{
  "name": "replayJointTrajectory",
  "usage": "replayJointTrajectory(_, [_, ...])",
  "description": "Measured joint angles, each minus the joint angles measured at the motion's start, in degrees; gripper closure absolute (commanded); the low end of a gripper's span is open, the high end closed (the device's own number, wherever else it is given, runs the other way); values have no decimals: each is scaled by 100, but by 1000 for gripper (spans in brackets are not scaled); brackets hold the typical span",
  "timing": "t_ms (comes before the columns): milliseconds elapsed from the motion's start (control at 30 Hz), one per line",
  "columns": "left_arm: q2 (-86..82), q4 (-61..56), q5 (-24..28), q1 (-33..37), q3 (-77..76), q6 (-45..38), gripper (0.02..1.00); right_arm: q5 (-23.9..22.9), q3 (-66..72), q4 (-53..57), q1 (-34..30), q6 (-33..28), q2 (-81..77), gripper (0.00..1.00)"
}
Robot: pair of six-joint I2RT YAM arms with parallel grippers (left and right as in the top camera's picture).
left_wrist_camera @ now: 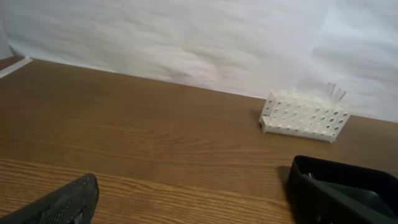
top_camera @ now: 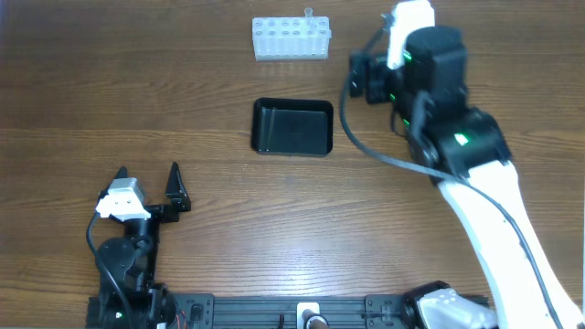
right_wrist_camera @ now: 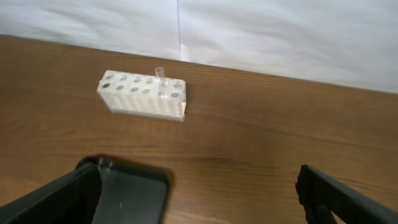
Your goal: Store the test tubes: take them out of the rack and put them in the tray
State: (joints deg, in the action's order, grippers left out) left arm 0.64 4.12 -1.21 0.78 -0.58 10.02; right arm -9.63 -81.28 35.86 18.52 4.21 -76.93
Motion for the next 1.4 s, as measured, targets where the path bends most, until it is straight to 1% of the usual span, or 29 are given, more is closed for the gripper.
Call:
replayJointTrajectory(167, [0,0,0,0,0,0,20,-603,-636,-164,256,597,-1130,9])
replayJointTrajectory(300, [-2,2,0,0,0,0,20,-1001,-1150,-341,376,892,-2024,29])
replayJointTrajectory(333, [0,0,0,0,0,0,18,-1069,-1266,-374,402,938,-2223,45])
replayJointTrajectory(400, [0,0,0,0,0,0,20,-1172,-1480,-426,455,997,-2608,45])
replayJointTrajectory(600, [-2,0,0,0,0,0,20,-1305,-1996,-671,636,1084,-3541,40])
replayJointTrajectory(733, [-2,0,0,0,0,0,20,-1325,-2245,-898,723,1086,-4009,64])
replayJointTrajectory(933, [-2,2,0,0,0,0,20,-1366,-2319,-1325,745,1093,-4430,84])
replayJointTrajectory(1133, [-2,2,0,0,0,0,20,-1602,-2319,-1794,745,1091,-4776,93])
replayJointTrajectory(1400, [-2,2,0,0,0,0,20,-1714,-2321,-2409,745,1058,-5125,102])
